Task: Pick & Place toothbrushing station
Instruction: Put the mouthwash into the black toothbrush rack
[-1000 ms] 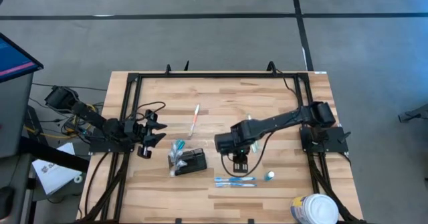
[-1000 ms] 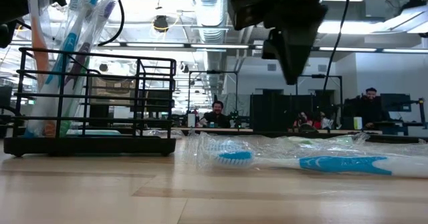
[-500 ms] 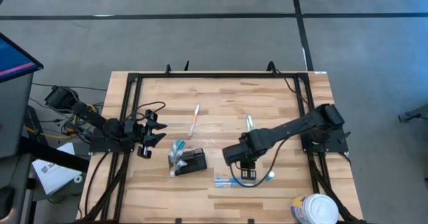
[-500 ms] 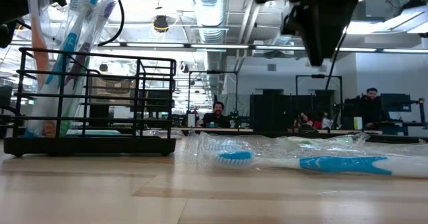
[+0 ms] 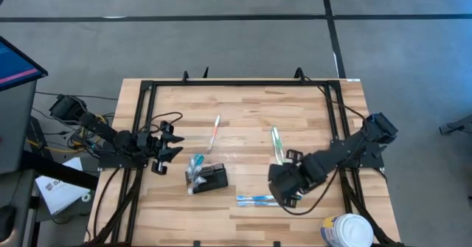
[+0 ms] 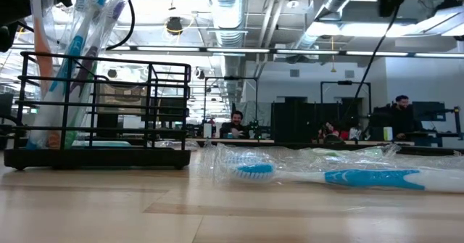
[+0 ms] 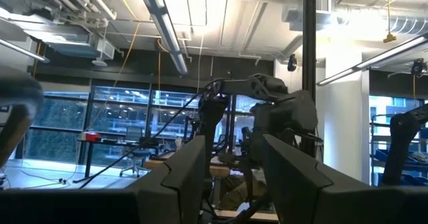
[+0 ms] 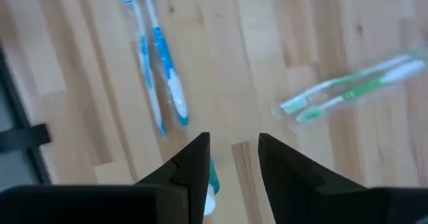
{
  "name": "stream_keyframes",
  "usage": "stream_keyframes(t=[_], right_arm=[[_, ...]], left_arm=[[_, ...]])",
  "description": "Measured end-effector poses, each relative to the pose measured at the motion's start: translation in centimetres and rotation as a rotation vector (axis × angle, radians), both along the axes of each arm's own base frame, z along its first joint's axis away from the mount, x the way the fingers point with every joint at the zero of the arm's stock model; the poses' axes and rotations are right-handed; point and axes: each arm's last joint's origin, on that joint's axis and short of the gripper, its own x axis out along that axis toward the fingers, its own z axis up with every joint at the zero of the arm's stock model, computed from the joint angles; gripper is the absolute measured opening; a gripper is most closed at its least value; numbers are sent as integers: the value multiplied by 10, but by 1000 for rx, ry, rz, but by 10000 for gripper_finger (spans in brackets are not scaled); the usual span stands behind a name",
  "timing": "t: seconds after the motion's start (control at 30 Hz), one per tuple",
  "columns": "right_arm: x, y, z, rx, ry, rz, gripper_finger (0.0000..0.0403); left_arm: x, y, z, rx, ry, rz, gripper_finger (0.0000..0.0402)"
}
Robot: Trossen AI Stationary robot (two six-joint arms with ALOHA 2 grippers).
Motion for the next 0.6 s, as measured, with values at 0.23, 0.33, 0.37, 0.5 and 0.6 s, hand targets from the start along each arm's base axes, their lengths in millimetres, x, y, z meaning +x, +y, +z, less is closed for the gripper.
stream_keyframes(t=[0.23, 0.33, 0.37, 0.5, 0.6], right_arm=[[-24, 33, 1, -48, -77, -86, 117], [-36, 43, 1, -59, -85, -134, 117], [-39, 46, 1, -67, -91, -150, 117], [-52, 51, 1, -113, -95, -189, 117], [-61, 50, 2, -180, -96, -219, 117]], left_arm=[[0, 0, -1, -2, 5, -12, 139], [0, 0, -1, -1, 5, -13, 139], [0, 0, -1, 1, 5, -12, 139], [0, 0, -1, 22, 5, 0, 139], [0, 0, 0, 29, 5, 4, 137]])
